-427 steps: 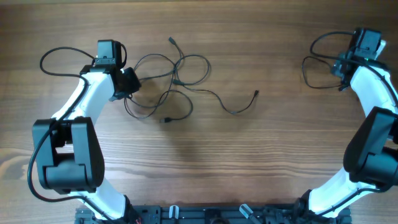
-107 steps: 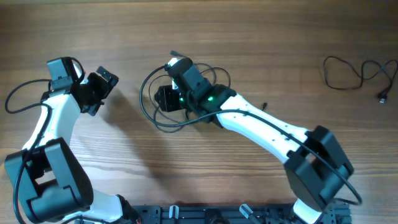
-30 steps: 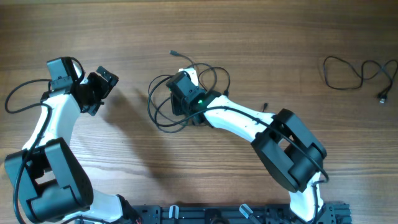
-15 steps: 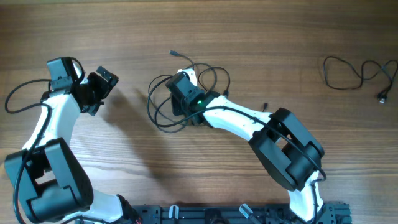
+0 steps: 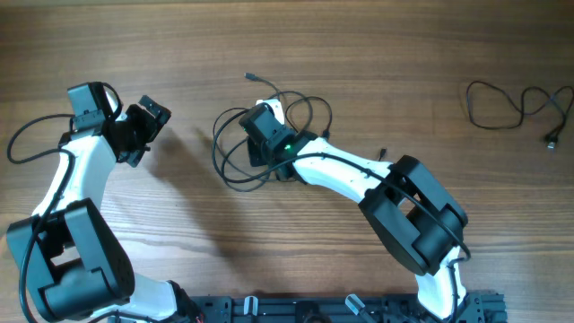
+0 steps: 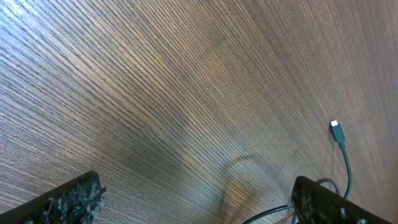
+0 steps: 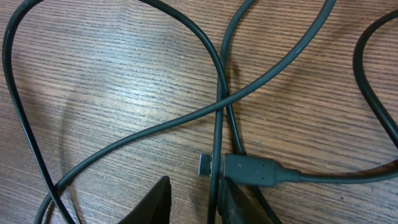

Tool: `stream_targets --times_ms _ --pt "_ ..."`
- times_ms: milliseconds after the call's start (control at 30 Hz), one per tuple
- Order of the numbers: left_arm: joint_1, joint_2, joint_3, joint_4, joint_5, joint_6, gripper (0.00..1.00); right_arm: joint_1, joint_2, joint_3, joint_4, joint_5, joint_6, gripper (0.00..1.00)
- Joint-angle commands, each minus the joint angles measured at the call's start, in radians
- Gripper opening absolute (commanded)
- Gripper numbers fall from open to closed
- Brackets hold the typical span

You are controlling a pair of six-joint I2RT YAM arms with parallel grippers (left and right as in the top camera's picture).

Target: Untangle cables

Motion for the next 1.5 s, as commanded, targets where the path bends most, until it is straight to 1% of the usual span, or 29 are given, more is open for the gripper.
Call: stream_targets --times_ms 0,100,267,433,467,700,733,767,933,967,1000,1033,1067,1200,1233,1300,1367,1400,1433,1467 --pt "-0.003 0.005 -0.007 0.003 -0.002 -0.006 1.0 -0.004 0.026 -0.008 0.003 -0.008 -0.002 0.24" --pt "-0.003 0.005 -0.008 0.003 -0.002 -0.006 1.0 -0.004 0.026 -0.008 0.002 -0.008 -0.002 0.18" --pt "-0.003 0.005 -0.007 0.003 -0.002 -0.006 1.0 -0.004 0.026 -0.008 -0.003 -0.008 -0.002 0.15" --pt "-0.003 0.005 -0.007 0.003 -0.002 -0.006 1.0 -0.004 0.027 -0.01 -0.052 -0.009 0.0 0.12" --pt "-0.003 0.005 -0.007 0.003 -0.002 -0.006 1.0 -0.003 0.027 -0.015 -0.054 -0.009 0.001 0.1" --pt "-0.003 0.005 -0.007 0.003 -0.002 -0.006 1.0 -0.003 0.038 -0.016 -0.045 -0.009 0.001 0.1" --pt "-0.003 0.005 -0.007 0.003 -0.002 -0.006 1.0 -0.003 0.041 -0.016 -0.043 -0.009 0.001 0.09" --pt "-0.003 0.005 -0.007 0.003 -0.002 -0.006 1.0 -0.003 0.045 -0.016 -0.043 -0.009 0.001 0.05" --pt "-0.003 0.005 -0.007 0.003 -0.002 -0.006 1.0 -0.003 0.066 -0.016 -0.036 -0.009 0.001 0.05" --pt "-0.003 0.005 -0.008 0.003 -0.002 -0.006 1.0 -0.003 0.066 -0.016 -0.034 -0.009 0.001 0.07" --pt "-0.003 0.005 -0.008 0.003 -0.002 -0.006 1.0 -0.003 0.066 -0.016 -0.033 -0.009 0.002 0.27" --pt "-0.003 0.005 -0.008 0.003 -0.002 -0.006 1.0 -0.003 0.066 -0.016 -0.031 -0.009 0.001 0.41" --pt "-0.003 0.005 -0.007 0.003 -0.002 -0.006 1.0 -0.003 0.066 -0.016 -0.027 -0.009 0.001 0.51" --pt "-0.003 0.005 -0.008 0.003 -0.002 -0.006 1.0 -0.003 0.066 -0.016 -0.019 -0.009 0.001 0.52" --pt "-0.003 0.005 -0.008 0.003 -0.002 -0.006 1.0 -0.003 0.066 -0.016 -0.02 -0.009 0.001 0.5" --pt "-0.003 0.005 -0.008 0.003 -0.002 -0.006 1.0 -0.003 0.066 -0.016 -0.02 -0.009 0.001 0.35" --pt "-0.003 0.005 -0.008 0.003 -0.002 -0.006 1.0 -0.003 0.066 -0.016 -0.02 -0.01 0.001 0.25" --pt "-0.003 0.005 -0.007 0.003 -0.002 -0.006 1.0 -0.003 0.066 -0.016 -0.02 -0.018 0.0 0.17" --pt "-0.003 0.005 -0.008 0.003 -0.002 -0.006 1.0 -0.003 0.066 -0.016 -0.02 -0.029 -0.001 0.04" --pt "-0.003 0.005 -0.008 0.003 -0.002 -0.006 1.0 -0.003 0.066 -0.016 -0.019 -0.036 -0.003 0.04"
